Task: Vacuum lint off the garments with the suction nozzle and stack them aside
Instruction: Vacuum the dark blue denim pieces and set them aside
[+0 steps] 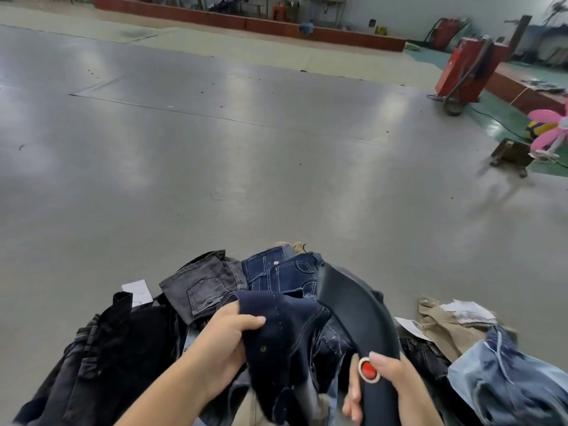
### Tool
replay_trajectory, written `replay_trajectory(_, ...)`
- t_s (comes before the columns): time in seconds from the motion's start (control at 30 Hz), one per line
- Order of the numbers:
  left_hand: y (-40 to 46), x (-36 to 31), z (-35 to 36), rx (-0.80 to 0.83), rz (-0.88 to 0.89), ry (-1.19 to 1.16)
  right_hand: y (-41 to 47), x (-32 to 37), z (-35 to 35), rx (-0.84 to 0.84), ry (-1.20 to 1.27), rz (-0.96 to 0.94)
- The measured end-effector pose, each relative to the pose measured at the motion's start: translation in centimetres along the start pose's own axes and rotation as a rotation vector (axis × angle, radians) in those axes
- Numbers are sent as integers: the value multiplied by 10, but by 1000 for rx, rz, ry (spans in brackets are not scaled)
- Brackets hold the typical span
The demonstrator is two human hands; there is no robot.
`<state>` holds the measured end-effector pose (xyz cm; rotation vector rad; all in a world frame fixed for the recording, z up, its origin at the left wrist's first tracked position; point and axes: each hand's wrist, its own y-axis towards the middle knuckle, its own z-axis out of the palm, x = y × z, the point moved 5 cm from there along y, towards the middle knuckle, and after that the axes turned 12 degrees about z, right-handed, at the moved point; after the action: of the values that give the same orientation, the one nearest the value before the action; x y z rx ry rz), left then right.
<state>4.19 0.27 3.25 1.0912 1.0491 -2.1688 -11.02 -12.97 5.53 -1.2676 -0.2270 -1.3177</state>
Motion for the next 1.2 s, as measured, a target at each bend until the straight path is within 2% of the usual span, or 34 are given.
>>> replay_trajectory(0.13, -2, 15, 1, 28, -206, -280, -3, -5, -5, 38, 22, -29)
replay_trajectory(0.2, 1, 22, 2, 15, -273, -344, -3, -11, -7, 22, -76, -44)
replay_trajectory(0.27, 5, 22, 2, -39, -205, -318, -3, -11, -5, 4, -220, -72)
replay_trajectory(0.37, 12, 16, 3, -122, -40, -242, -2, -10, -2, 2, -266, -58)
replay_trajectory(0.53, 6, 17, 6, -17, -162, -309, -1, -10, -2, -27, -253, -63)
replay_trajectory(0.67, 5, 19, 7, -7, -209, -307, 2, -14, -5, -14, -184, -55)
replay_trajectory(0.9, 7, -5, 12, -70, 104, -223, 2, -15, -7, 26, -197, -38)
replay_trajectory(1.07, -1, -7, 20, -54, 212, -111, -1, -13, 5, 101, -281, -42)
replay_trajectory(1.2, -6, -6, 25, -18, 268, -41, 4, -9, -5, -10, -123, -20)
